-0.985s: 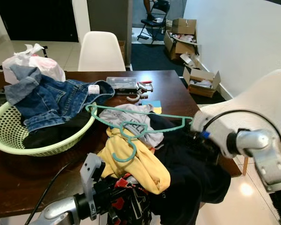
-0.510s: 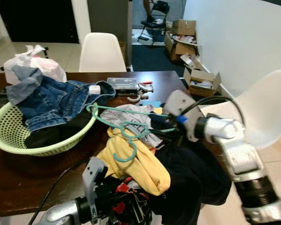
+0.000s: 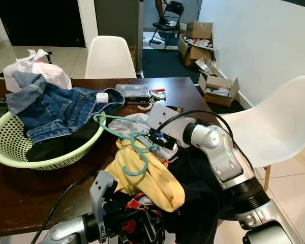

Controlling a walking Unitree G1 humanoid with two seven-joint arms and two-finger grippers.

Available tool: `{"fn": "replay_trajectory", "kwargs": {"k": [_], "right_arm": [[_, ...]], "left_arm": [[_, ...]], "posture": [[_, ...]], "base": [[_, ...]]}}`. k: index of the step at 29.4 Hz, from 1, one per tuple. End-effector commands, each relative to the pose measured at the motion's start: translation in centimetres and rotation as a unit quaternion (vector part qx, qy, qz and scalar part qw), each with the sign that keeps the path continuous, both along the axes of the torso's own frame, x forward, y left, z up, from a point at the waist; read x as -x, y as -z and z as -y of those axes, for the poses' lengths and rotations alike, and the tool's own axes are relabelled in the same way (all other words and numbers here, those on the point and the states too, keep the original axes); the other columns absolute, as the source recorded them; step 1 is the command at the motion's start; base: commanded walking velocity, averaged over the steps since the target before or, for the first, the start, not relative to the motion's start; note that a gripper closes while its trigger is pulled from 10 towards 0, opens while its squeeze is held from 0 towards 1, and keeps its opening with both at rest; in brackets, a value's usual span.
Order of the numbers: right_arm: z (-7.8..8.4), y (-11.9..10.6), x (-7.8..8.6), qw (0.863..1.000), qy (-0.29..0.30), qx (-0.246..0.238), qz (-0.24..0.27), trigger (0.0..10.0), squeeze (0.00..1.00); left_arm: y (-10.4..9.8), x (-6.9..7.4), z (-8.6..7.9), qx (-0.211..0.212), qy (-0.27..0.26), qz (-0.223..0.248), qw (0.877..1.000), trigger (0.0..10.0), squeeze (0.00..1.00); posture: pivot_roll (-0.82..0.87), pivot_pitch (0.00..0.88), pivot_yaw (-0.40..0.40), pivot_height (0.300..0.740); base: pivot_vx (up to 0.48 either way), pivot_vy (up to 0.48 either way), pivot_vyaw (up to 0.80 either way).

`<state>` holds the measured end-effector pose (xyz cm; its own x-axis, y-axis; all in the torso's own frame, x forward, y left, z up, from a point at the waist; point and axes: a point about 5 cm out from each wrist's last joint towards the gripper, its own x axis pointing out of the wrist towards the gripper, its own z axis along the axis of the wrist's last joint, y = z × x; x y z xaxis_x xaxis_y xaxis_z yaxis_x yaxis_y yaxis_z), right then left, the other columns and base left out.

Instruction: Hang hanger

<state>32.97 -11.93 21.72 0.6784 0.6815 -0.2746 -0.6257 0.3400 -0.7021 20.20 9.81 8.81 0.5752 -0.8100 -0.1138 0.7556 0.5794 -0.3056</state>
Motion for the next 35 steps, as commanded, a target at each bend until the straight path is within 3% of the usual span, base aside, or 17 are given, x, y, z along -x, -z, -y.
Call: {"fn": "replay_trajectory", "kwargs": {"k": [1, 7, 14, 35], "right_arm": [[0.0, 0.6, 0.0, 1.000, -0.008, 0.017, -0.008, 10.0, 0.00], [0.5, 1.5, 0.9, 0.995, -0.058, 0.058, -0.053, 10.0, 0.00], [0.6, 1.8, 1.0, 0.993, -0.067, 0.073, -0.061, 10.0, 0.00], [-0.8, 2.9, -0.6, 0.995, -0.038, 0.096, -0.001, 10.0, 0.00]], "left_arm": [[-0.3, 0.1, 0.2, 0.009, 0.004, 0.008, 1.000, 10.0, 0.00], [-0.3, 0.1, 0.1, 0.010, 0.003, 0.010, 1.000, 10.0, 0.00], [-0.3, 0.0, 0.1, 0.010, 0.003, 0.011, 1.000, 10.0, 0.00], [-0.4, 0.2, 0.2, 0.012, 0.004, 0.011, 1.000, 10.0, 0.00]], "posture": [[0.11, 0.000, -0.094, 0.740], [0.11, 0.000, -0.096, 0.740], [0.12, 0.000, -0.098, 0.740], [0.12, 0.000, -0.103, 0.740]], "base": [[0.000, 0.000, 0.00], [0.000, 0.000, 0.00], [0.000, 0.000, 0.00], [0.000, 0.000, 0.00]]}}
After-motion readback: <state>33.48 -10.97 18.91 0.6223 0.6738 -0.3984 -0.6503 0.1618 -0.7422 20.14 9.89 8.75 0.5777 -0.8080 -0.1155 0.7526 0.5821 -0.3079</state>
